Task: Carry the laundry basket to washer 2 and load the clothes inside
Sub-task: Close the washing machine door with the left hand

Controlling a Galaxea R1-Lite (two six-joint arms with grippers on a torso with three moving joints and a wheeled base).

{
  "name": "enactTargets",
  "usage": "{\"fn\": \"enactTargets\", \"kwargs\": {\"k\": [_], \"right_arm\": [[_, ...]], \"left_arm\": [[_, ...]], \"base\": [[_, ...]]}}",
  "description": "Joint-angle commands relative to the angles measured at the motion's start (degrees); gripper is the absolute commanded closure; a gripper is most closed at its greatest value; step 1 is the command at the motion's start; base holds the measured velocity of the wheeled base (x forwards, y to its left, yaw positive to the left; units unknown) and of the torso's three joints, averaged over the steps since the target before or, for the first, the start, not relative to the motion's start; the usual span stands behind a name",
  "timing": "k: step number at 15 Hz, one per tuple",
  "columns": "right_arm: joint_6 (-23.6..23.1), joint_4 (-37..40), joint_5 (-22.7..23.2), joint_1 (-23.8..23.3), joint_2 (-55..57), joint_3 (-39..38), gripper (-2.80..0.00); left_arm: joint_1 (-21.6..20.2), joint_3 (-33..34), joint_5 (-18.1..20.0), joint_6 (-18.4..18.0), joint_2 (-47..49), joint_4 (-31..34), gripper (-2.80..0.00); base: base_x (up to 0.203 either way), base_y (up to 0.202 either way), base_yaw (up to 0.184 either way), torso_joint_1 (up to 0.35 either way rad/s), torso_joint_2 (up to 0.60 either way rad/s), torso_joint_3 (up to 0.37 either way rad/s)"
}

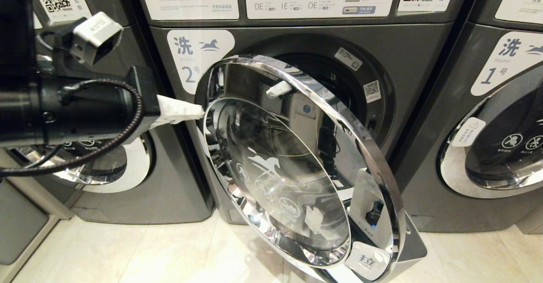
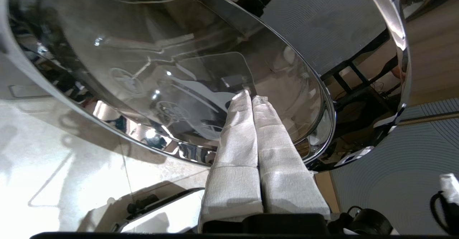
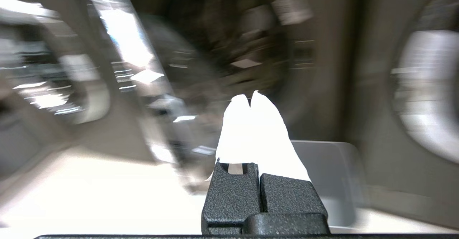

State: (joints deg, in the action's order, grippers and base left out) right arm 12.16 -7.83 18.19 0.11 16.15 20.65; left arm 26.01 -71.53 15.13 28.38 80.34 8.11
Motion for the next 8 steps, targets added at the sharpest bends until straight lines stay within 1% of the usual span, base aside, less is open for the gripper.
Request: {"fn": "enactTargets", "kwargs": {"k": [1, 3, 4, 5, 6, 7, 8], "right_arm": [[3.1, 3.6, 10.5, 0.2, 17.7, 11.8, 0.00], [5.4, 7.8, 21.3, 0.5, 27.7, 20.2, 0.00], [6.2, 10.1, 27.0, 0.8, 32.0, 23.8, 0.00], [6.8, 12.1, 31.6, 1.7, 35.4, 26.3, 0.00], [7.2, 13.5, 34.7, 4.0, 37.9, 27.8, 0.00], [7.4, 14.2, 35.9, 7.3, 39.6, 28.4, 0.00], [7.6, 14.5, 36.4, 10.2, 41.4, 28.7, 0.00]], "left_arm": [[3.0, -3.4, 0.3, 2.1, 6.1, -2.3, 0.00], [5.1, -9.5, 0.1, 4.9, 11.0, -4.6, 0.00], [6.0, -13.2, 0.0, 5.6, 14.1, -5.1, 0.00], [6.8, -16.8, -0.1, 6.0, 16.7, -5.2, 0.00], [7.5, -20.1, -0.2, 6.2, 19.1, -5.1, 0.00], [8.0, -22.5, -0.6, 6.4, 20.8, -4.9, 0.00], [8.2, -23.5, -0.9, 6.5, 21.7, -4.6, 0.00]], "base": [[0.000, 0.000, 0.000, 0.000, 0.00, 0.000], [0.000, 0.000, 0.000, 0.000, 0.00, 0.000], [0.000, 0.000, 0.000, 0.000, 0.00, 0.000], [0.000, 0.000, 0.000, 0.000, 0.00, 0.000], [0.000, 0.000, 0.000, 0.000, 0.00, 0.000], [0.000, 0.000, 0.000, 0.000, 0.00, 0.000], [0.000, 0.000, 0.000, 0.000, 0.00, 0.000]]}}
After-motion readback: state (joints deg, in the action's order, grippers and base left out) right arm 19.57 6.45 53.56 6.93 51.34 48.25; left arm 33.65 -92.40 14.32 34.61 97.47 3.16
